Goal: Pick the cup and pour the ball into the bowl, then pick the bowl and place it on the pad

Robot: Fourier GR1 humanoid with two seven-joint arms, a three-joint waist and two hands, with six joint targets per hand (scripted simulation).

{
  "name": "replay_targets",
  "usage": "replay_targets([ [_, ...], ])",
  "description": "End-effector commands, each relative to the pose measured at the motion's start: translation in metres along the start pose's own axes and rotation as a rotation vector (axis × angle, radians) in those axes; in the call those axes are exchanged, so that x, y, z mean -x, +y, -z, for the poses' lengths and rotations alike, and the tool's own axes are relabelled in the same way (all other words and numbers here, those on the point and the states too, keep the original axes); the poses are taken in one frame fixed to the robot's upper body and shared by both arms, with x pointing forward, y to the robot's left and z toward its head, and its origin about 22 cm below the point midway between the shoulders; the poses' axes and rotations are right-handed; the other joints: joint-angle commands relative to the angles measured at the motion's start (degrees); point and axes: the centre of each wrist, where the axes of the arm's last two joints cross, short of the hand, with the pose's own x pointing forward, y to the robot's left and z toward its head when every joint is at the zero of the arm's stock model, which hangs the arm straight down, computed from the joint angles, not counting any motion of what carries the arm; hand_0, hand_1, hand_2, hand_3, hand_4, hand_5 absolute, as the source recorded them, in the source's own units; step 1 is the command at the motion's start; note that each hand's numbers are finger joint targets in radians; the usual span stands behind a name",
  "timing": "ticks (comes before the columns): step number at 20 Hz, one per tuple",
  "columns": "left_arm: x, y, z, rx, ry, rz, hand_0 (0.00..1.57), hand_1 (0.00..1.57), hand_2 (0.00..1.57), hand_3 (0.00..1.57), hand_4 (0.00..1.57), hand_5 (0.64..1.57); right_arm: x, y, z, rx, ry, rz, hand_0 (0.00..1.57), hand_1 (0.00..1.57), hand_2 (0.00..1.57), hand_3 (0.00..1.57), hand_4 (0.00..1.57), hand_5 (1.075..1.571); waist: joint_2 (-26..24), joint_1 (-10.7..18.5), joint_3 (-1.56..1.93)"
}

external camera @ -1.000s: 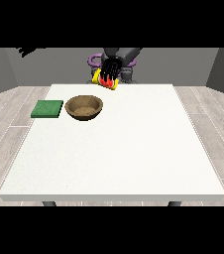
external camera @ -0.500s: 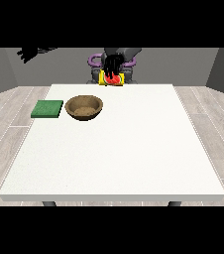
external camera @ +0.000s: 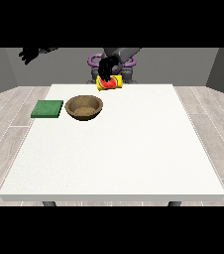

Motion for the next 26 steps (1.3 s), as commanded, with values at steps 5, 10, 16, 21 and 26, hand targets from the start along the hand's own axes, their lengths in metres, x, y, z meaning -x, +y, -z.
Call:
replay_targets([
  [5,0.003,0.005,0.006,-0.008,-0.203,0.444,0.45,0.45,1.57,1.57,1.11,1.550,0.000,-0.005,0.004,0.008,-0.006,0.021,0.00,0.00,0.00,0.32,0.47,1.571,0.20,0.16,0.19],
  [10,0.001,0.011,0.013,0.048,-0.229,0.550,1.51,1.51,1.57,1.57,1.26,1.509,-0.009,-0.007,0.007,-0.011,-0.024,0.023,0.00,0.00,0.00,0.27,0.48,1.570,0.22,-0.28,0.02],
  [16,-0.001,0.029,0.021,0.060,-0.249,0.566,1.52,1.52,1.57,1.57,1.26,1.504,0.003,-0.007,-0.001,-0.001,0.012,0.026,0.00,0.00,0.00,0.30,0.47,1.570,-0.13,0.39,0.00],
  [21,0.030,0.006,0.013,0.067,-0.207,0.534,1.52,1.52,1.57,1.57,1.29,1.487,-0.005,0.021,0.008,-0.031,0.012,0.015,0.00,0.00,0.00,0.28,0.52,1.569,0.91,-0.33,-0.03],
  [26,0.043,0.014,0.005,-0.057,-0.049,-0.012,1.33,1.33,1.57,1.57,1.02,1.544,0.001,-0.002,-0.001,0.106,0.001,0.038,0.00,0.00,0.00,0.32,0.52,1.568,0.81,7.91,-0.21],
])
